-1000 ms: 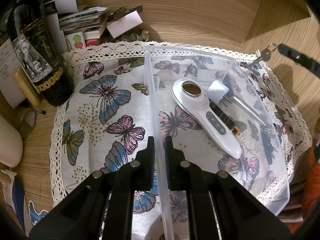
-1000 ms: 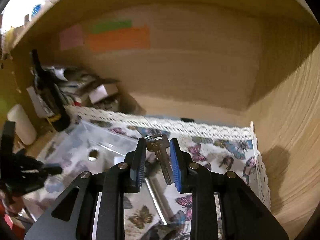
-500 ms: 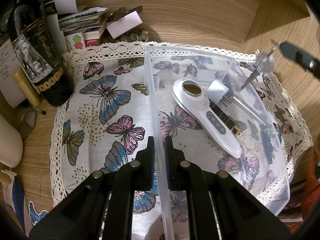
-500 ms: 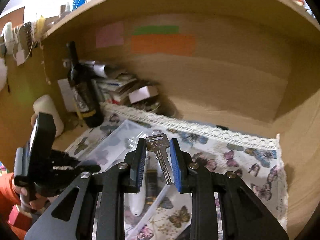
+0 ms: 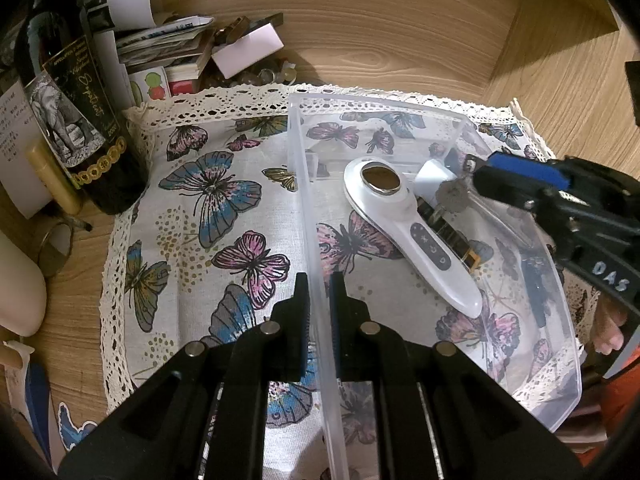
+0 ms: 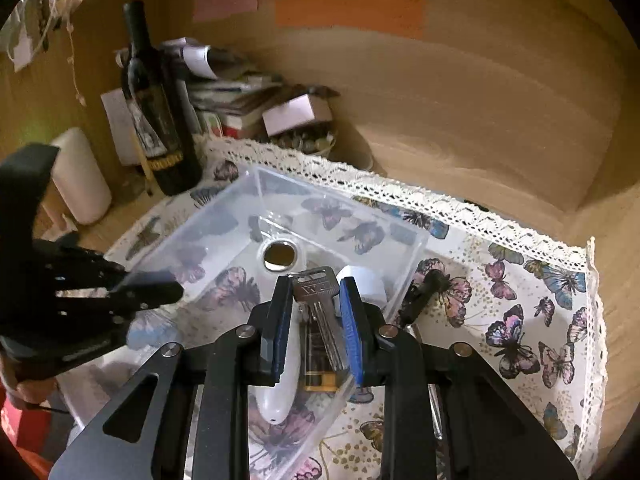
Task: Organize rigid objects
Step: 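Carry the silver keys into the box and open the right gripper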
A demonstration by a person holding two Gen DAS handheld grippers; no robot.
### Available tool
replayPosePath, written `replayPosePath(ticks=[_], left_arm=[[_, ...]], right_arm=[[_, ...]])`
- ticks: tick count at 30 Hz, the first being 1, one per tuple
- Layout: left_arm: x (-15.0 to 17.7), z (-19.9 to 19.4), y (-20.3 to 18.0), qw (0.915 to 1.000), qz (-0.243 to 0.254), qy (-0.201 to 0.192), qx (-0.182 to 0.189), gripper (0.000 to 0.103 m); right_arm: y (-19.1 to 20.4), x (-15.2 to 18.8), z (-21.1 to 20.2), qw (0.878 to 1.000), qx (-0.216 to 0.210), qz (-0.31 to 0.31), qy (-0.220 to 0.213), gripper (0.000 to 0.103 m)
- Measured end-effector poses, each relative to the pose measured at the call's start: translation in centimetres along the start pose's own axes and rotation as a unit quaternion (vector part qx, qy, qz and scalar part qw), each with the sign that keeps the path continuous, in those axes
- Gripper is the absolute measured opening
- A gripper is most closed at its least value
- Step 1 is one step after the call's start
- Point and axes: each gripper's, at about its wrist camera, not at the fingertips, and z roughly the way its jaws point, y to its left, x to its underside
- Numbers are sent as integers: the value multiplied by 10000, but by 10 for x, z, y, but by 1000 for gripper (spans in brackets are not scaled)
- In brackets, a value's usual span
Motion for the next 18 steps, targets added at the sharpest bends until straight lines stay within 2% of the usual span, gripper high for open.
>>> replayPosePath(ticks=[8,15,18], left_arm=[[0,0,0,10000,14,-2,-6,9],[-1,0,1,10000,13,5,-9,9],[0,0,1,10000,16,-2,-10,9]], right_arm=[[1,2,18,9993,-108,11,369,23],[0,4,13,9987,-278,25,427,23],[0,4,6,9987,-312,-50,398,30]])
